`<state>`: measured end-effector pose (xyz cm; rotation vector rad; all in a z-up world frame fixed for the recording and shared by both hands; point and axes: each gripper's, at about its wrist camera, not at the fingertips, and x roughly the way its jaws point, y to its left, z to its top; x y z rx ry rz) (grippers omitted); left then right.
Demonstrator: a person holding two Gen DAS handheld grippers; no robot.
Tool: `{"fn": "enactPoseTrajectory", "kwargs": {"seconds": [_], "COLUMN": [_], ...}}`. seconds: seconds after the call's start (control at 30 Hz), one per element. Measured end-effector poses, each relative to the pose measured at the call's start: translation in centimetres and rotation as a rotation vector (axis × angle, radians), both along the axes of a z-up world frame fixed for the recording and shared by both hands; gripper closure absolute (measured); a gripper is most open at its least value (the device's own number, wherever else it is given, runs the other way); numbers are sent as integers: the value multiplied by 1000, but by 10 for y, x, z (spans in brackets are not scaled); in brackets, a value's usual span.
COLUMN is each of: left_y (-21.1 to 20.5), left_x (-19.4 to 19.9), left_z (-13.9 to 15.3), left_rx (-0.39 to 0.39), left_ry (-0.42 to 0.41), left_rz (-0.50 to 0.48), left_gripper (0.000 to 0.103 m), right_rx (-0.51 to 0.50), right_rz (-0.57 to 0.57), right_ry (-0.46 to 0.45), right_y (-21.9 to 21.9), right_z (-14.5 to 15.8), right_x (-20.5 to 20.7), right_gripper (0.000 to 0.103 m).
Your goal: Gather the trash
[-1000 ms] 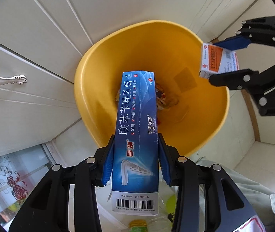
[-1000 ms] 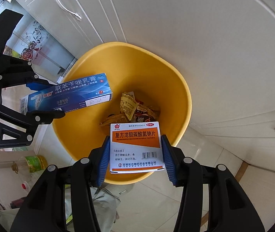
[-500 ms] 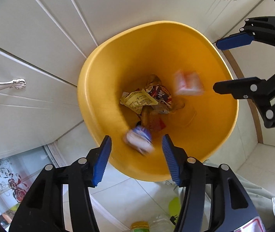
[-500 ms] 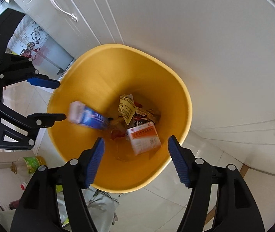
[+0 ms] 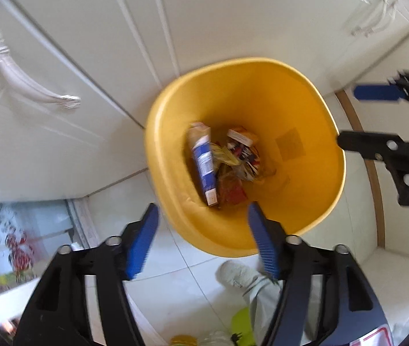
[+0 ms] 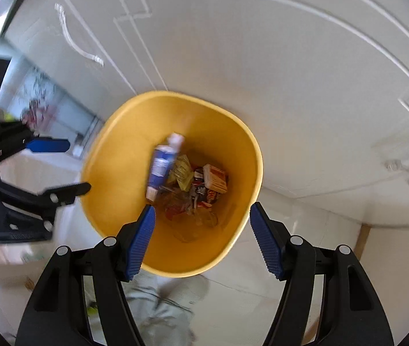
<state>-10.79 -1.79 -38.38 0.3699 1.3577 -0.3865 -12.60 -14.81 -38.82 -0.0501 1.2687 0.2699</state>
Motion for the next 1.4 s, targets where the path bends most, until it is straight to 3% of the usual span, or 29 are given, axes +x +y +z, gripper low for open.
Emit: {"fn": "enactPoseTrajectory", "kwargs": {"seconds": [0.07,0.13,0.2,0.27,0.4,0.67,1.0,1.4], "left_y": [3,6,10,13,18,35,29,25], "left_x": [-3,-7,-12,-16,-23,-26,-29,-28], "left_z": [6,12,21,26,39,67,94,101], "left_rx": [-7,-13,-39,-43,-53,-67,-93,-90], "left_ry": [-9,-22,-24,-29,-40,-64,-79,-84], "left_rz": [48,96,160,205,290,446,457,451], "left_gripper": [33,21,19,14,7,5,5,5], "right_rx": [-15,-17,-16,-31,-60,-121,-104,-93], "right_rz": [-70,-145,-206,-248,-293,-355,-360,-356], "right_ry": [-18,-23,-31,-34,-34,-33,-45,-44], "right_y": [-2,-3,-6,-5,-3,-4,1,3], "right_z": [8,13,18,21,29,47,66,71], "right_x": [-8,-16,-25,-32,-41,-47,-46,-42], "right_gripper": [34,30,27,19,15,13,13,13]}}
